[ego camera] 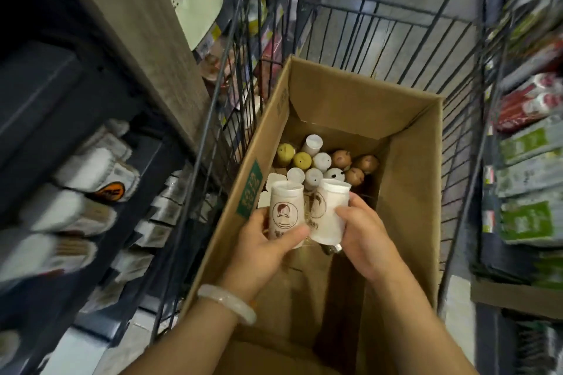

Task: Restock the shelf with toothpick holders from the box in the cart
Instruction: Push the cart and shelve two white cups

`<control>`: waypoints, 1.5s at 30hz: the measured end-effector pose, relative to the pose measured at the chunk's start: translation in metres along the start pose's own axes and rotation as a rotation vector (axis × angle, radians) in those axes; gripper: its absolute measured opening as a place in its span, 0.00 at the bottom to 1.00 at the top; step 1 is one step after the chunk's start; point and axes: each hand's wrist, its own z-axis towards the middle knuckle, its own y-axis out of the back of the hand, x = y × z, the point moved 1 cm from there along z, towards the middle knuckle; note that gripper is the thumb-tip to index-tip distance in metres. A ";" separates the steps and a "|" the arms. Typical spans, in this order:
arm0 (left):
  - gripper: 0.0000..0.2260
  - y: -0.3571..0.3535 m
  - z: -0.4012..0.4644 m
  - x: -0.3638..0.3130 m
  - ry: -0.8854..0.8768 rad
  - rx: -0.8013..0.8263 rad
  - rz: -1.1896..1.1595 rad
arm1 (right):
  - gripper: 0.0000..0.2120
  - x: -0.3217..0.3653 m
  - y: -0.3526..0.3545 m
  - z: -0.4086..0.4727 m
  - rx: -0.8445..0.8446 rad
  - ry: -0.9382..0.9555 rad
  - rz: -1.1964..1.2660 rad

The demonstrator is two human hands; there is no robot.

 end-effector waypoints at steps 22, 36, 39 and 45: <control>0.15 0.198 -0.358 0.044 -0.474 -0.385 -0.226 | 0.42 -0.063 -0.232 -0.309 0.599 0.218 -0.235; 0.16 0.341 -0.430 -0.045 -0.787 -0.434 -0.202 | 0.20 -0.019 -0.403 -0.373 0.786 0.637 -0.379; 0.17 0.373 -0.419 -0.066 -0.798 -0.420 -0.167 | 0.22 -0.013 -0.435 -0.366 0.765 0.688 -0.385; 0.16 0.421 -0.388 -0.102 -0.786 -0.381 -0.089 | 0.21 -0.004 -0.488 -0.344 0.624 0.729 -0.397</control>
